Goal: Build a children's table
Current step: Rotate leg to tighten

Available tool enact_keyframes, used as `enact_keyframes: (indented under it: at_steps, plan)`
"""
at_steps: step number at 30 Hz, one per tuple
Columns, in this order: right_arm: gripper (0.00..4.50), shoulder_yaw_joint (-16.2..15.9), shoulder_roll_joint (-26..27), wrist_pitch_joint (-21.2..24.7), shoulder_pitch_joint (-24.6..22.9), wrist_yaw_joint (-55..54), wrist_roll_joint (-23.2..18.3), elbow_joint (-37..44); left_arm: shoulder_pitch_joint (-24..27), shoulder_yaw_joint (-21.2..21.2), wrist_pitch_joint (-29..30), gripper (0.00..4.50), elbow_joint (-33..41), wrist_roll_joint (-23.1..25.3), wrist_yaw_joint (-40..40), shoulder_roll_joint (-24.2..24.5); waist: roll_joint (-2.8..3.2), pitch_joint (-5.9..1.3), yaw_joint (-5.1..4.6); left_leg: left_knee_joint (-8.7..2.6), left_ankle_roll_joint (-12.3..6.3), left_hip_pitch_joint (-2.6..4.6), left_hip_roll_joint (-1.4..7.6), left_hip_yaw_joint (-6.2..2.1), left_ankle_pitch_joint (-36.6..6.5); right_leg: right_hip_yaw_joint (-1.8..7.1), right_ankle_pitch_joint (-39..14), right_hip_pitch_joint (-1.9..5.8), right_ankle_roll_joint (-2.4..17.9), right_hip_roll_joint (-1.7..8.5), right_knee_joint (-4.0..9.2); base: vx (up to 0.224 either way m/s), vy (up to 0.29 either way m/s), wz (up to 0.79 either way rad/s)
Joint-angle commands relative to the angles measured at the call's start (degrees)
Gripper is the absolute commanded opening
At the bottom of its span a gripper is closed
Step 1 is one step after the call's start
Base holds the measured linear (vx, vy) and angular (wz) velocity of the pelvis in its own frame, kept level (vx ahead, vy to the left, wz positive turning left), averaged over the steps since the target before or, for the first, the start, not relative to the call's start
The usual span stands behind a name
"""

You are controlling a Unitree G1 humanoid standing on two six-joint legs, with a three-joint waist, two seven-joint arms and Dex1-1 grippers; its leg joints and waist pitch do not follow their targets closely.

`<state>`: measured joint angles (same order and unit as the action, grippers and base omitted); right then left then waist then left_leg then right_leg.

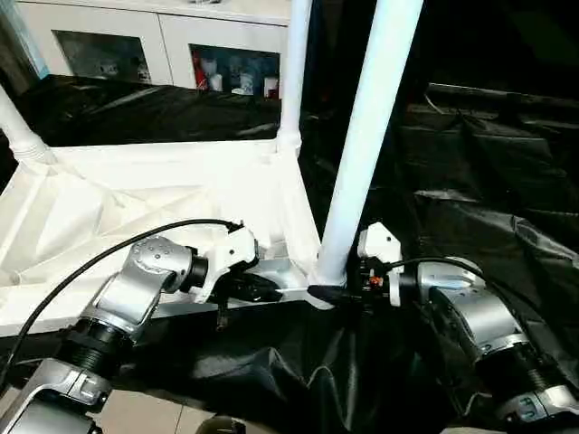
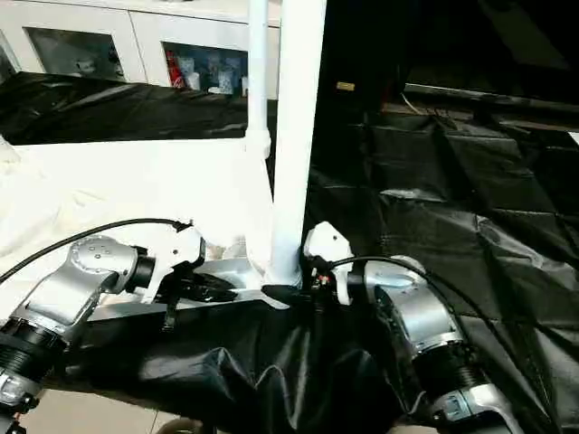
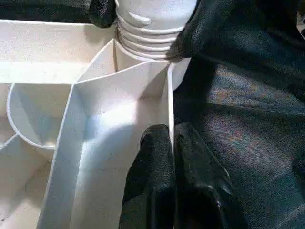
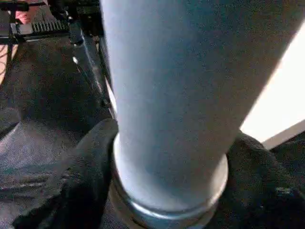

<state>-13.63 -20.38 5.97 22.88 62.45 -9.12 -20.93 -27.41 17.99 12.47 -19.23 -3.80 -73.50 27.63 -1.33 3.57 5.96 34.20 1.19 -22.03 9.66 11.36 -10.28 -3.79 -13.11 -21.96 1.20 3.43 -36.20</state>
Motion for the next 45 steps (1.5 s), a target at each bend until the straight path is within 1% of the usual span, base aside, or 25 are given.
enact_keyframes:
  at_steps: [1,2,7,10,11,12,13,14,16,17,18,19,20,21,22,24,27,28,31,33,36,41,43,44,45]
  plan:
    - [2.99,-0.1,0.3,-0.7,0.5,0.0,-0.3,-0.2,0.0,1.4,-0.5,0.0,1.2,-1.5,-2.4,-0.8,-0.08,-4.06,-0.18,-3.59,-3.68,1.44,4.4,-1.85,-5.3,3.45,0.4,2.42,14.4,5.92,3.56,0.0,0.0,0.0]
    - [2.83,-0.1,0.5,-0.7,0.2,-0.1,-0.3,0.0,-0.1,1.4,-0.1,0.0,1.0,-1.3,-2.3,-0.8,-0.06,-4.07,-0.27,-3.59,-3.49,1.42,4.4,-1.86,-5.3,3.44,0.5,2.44,14.4,5.86,3.57,0.0,0.0,0.0]
    - [2.74,1.6,2.8,1.1,-1.0,-2.7,-2.1,0.3,-0.5,2.0,1.2,0.0,-1.1,0.4,-0.5,-1.0,0.07,-4.03,-0.39,-3.68,-3.03,1.54,4.43,-1.88,-6.2,3.48,-0.3,2.33,14.5,5.88,3.67,0.0,0.0,0.0]
    - [2.74,3.3,6.5,2.1,-0.5,-11.1,-0.7,-3.1,-2.7,-0.4,2.0,0.0,-5.2,2.1,8.2,-4.3,0.1,-3.83,-0.67,-3.96,-1.3,1.77,4.43,-1.97,-8.4,3.48,-4.1,2.16,14.1,5.95,4.18,0.0,0.0,0.0]
    - [2.73,3.5,7.9,2.2,-0.2,-14.0,0.1,-4.2,-3.4,-1.5,2.4,0.0,-5.9,2.1,11.0,-5.5,-0.97,-3.67,-0.88,-4.17,-0.46,1.76,4.44,-1.97,-10.0,3.42,-7.0,2.17,13.8,6.07,4.51,0.0,0.0,0.0]
    - [2.73,3.5,7.9,2.2,-0.2,-14.0,0.1,-4.2,-3.4,-1.5,2.4,0.0,-5.9,2.1,11.0,-5.5,-0.97,-3.67,-0.88,-4.17,-0.46,1.76,4.44,-1.97,-10.0,3.42,-7.0,2.17,13.8,6.07,4.51,0.0,0.0,0.0]
    - [2.73,4.0,10.2,2.7,0.6,-18.7,1.2,-6.3,-4.6,-2.7,3.4,0.0,-6.6,2.1,14.7,-7.3,-0.05,-3.61,-0.84,-4.18,0.6,1.83,4.46,-2.11,-11.1,3.55,-10.8,2.03,12.9,6.45,4.72,0.0,0.0,0.0]
    - [2.73,4.2,11.2,3.1,1.0,-20.5,1.5,-7.2,-5.1,-3.0,4.0,0.0,-6.7,2.1,15.8,-7.9,-0.17,-3.49,-1.04,-4.31,0.84,1.8,4.38,-2.11,-11.7,3.57,-11.9,1.95,12.5,6.31,5.02,0.0,0.0,0.0]
    - [2.73,5.1,14.6,3.4,3.2,-28.1,3.1,-10.7,-7.2,-3.8,6.1,0.0,-7.8,2.8,21.2,-10.9,0.17,-3.49,-1.6,-4.6,2.31,1.74,4.41,-2.33,-13.2,3.54,-13.1,1.83,11.9,6.18,4.99,0.0,0.0,0.0]
    - [2.73,5.7,16.8,3.3,4.7,-31.7,3.4,-12.7,-8.5,-4.1,6.2,0.0,-8.6,3.4,24.2,-12.9,0.3,-3.62,-1.62,-4.5,2.71,1.97,4.26,-2.37,-14.2,3.54,-14.4,1.79,11.6,6.3,5.2,0.0,0.0,0.0]
    - [2.73,5.8,17.6,3.0,5.3,-32.9,3.6,-13.4,-8.9,-4.1,6.3,0.0,-8.8,3.6,25.3,-13.7,0.68,-3.57,-1.74,-4.47,2.95,2.0,4.31,-2.35,-14.7,3.67,-14.4,1.62,11.6,6.34,5.27,0.0,0.0,0.0]
    - [2.73,5.9,18.3,2.8,5.8,-33.6,3.7,-13.9,-9.3,-4.1,6.3,0.0,-9.1,3.7,26.1,-14.4,0.29,-3.61,-1.69,-4.4,2.83,1.99,4.25,-2.33,-14.7,3.7,-14.1,1.76,11.4,6.32,5.45,0.0,0.0,0.0]
    - [2.73,5.5,19.2,2.3,6.4,-33.3,3.7,-14.2,-9.7,-3.7,5.5,0.0,-9.3,3.9,26.2,-15.2,0.38,-3.7,-1.66,-4.35,2.62,1.82,4.2,-2.31,-13.9,3.71,-13.0,1.9,11.5,6.29,5.27,0.0,0.0,0.0]
    - [3.29,5.2,19.7,1.9,6.8,-32.9,3.8,-14.4,-9.9,-3.4,4.8,0.0,-9.7,4.0,26.1,-15.7,0.33,-3.77,-1.54,-4.27,1.91,1.72,4.18,-2.19,-12.6,3.75,-10.8,1.97,11.4,6.17,5.21,0.0,0.0,0.0]
    - [3.43,5.2,19.9,1.9,6.9,-32.9,3.8,-14.4,-9.9,-3.3,4.7,0.0,-9.7,4.0,26.0,-15.8,0.27,-3.91,-1.4,-4.15,1.07,1.55,4.1,-2.12,-10.9,3.72,-8.3,2.16,11.5,6.14,4.96,0.0,0.0,0.0]
    - [3.43,5.3,21.2,2.2,7.7,-30.6,2.5,-14.5,-9.7,-2.1,2.7,0.0,-9.8,4.4,24.4,-16.4,0.39,-4.0,-1.3,-4.07,0.1,1.52,4.13,-2.04,-9.4,3.68,-5.3,2.14,12.1,6.04,4.71,0.0,0.0,0.0]
    - [3.63,4.9,20.9,2.2,7.7,-29.5,2.8,-14.2,-9.0,-1.9,1.3,0.0,-9.4,4.2,23.0,-15.8,0.42,-3.95,-1.12,-4.14,-0.25,1.57,4.23,-2.06,-9.6,3.58,-5.2,2.19,12.3,6.06,4.68,0.0,0.0,0.0]
    - [3.88,4.3,19.8,2.0,7.5,-27.7,3.2,-13.5,-8.3,-1.6,0.5,0.0,-8.7,4.0,21.2,-14.9,0.5,-3.91,-1.14,-4.18,-0.09,1.62,4.26,-2.06,-10.4,3.57,-6.3,2.15,12.3,6.09,4.76,0.0,0.0,0.0]
    - [4.02,3.3,15.9,2.1,6.5,-21.8,2.8,-10.8,-6.4,-0.5,-1.5,0.0,-6.9,3.2,15.2,-11.7,0.42,-3.92,-1.17,-4.16,-0.41,1.41,4.35,-2.13,-10.4,3.57,-6.6,2.4,11.8,6.16,4.72,0.0,0.0,0.0]
    - [4.02,3.3,14.7,1.6,6.3,-20.2,3.0,-10.5,-5.9,-0.2,-1.6,0.0,-6.5,3.1,13.5,-10.7,0.45,-3.83,-1.24,-4.21,-0.65,1.56,4.39,-2.02,-10.6,3.61,-6.6,2.11,12.1,6.05,4.78,0.0,0.0,0.0]
    - [4.02,3.4,11.3,0.7,6.0,-14.7,2.2,-9.4,-4.8,0.1,-1.7,0.0,-5.4,1.8,8.7,-8.2,0.49,-3.79,-0.87,-4.22,-0.24,1.7,4.48,-2.02,-11.5,3.6,-8.4,2.13,12.1,6.19,4.89,0.0,0.0,0.0]
    - [4.02,3.1,7.8,1.0,5.2,-7.9,0.8,-6.9,-3.8,-0.2,-1.5,0.0,-3.9,-0.1,3.8,-6.3,0.52,-3.78,-0.69,-4.31,-0.31,1.79,4.58,-1.9,-11.4,3.56,-7.3,1.88,12.7,5.96,4.71,0.0,0.0,0.0]
    - [4.02,2.2,5.5,1.8,4.3,-3.1,-0.1,-4.8,-3.3,-0.2,-0.6,0.0,-2.7,-1.3,0.9,-5.2,0.42,-3.84,-0.39,-4.19,-0.84,1.65,4.59,-1.87,-10.8,3.53,-6.6,2.17,12.5,6.01,4.61,0.0,0.0,0.0]
    - [4.02,1.7,4.4,2.0,3.8,-0.7,-0.3,-3.8,-2.9,-0.2,-0.5,0.0,-2.2,-1.6,-0.6,-4.6,0.26,-3.79,-0.42,-4.19,-1.1,1.58,4.62,-1.84,-10.6,3.55,-6.6,2.12,12.5,5.99,4.61,0.0,0.0,0.0]
    - [4.02,1.7,4.3,2.0,3.8,-0.4,-0.3,-3.7,-2.9,-0.2,-0.5,0.0,-2.1,-1.7,-0.7,-4.6,0.37,-3.75,-0.27,-4.19,-1.32,1.64,4.63,-1.81,-10.9,3.51,-7.4,1.99,12.5,6.03,4.72,0.0,0.0,0.0]
